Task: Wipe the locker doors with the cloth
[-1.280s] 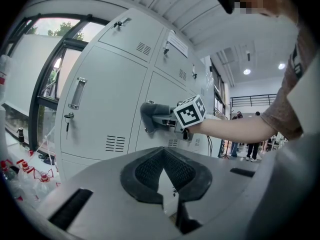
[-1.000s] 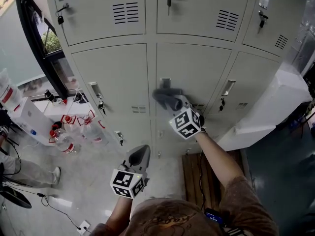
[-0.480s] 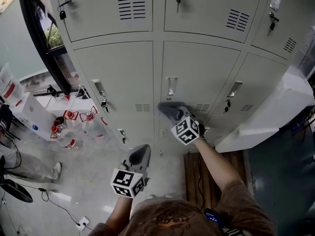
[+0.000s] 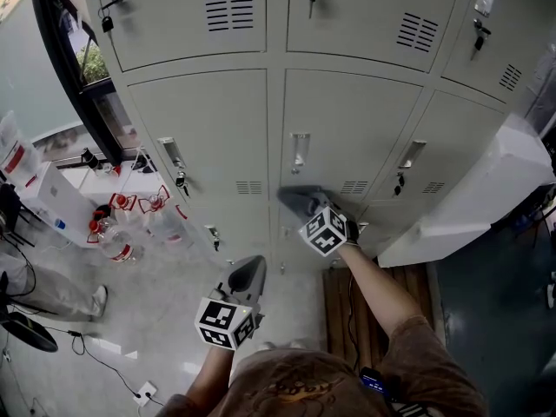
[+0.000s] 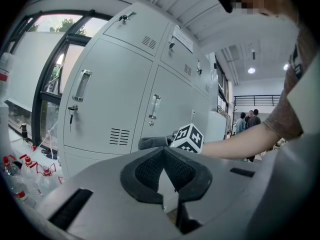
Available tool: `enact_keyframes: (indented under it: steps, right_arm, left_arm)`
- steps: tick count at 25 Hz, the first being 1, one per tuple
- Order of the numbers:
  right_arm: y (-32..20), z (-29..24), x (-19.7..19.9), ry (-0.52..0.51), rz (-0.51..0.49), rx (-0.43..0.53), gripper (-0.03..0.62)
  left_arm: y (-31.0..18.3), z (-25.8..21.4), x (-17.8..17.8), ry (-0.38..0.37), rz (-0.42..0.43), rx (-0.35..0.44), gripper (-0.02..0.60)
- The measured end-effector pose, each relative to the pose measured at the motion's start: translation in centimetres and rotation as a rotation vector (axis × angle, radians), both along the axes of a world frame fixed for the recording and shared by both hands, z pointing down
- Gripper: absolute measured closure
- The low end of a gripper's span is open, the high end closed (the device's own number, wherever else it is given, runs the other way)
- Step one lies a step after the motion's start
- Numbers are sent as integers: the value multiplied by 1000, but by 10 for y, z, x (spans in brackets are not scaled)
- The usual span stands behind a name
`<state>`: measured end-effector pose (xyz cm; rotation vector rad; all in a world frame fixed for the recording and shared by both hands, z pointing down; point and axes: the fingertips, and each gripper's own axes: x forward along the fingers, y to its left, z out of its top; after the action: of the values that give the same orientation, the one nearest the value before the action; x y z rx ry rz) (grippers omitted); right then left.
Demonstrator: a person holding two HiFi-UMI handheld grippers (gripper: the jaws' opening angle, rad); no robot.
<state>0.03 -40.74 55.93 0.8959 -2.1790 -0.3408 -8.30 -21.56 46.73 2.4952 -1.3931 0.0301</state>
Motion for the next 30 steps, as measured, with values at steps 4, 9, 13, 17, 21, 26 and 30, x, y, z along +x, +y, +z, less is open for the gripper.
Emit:
enact_keyframes:
  steps: [4,9,13,17,21,26,30]
  right_arm:
    - [17,-6,5,29,-42,-8,562]
    - [38,-50,12,33,-90,65,562]
    - [42,-110,25,-5,-90,154,562]
    - [41,-168,37,-11,-81,237,562]
    - [43,-222,44,-14,-91,310,562]
    - [44,-290,49,-2,-102,412,562]
    - [37,-329,54,37,-98,468,562]
  left_arm:
    - [2,-2,4,4,7,7,580]
    - [3,-4,13,11,27,17,580]
    - [5,-6,22,19,49,22,580]
    - [6,-8,31,20,71,30,580]
    - [6,-12,36,20,86,40,580]
    - [7,-14,38,19,95,45,580]
    - [9,-15,39,22,96,47,580]
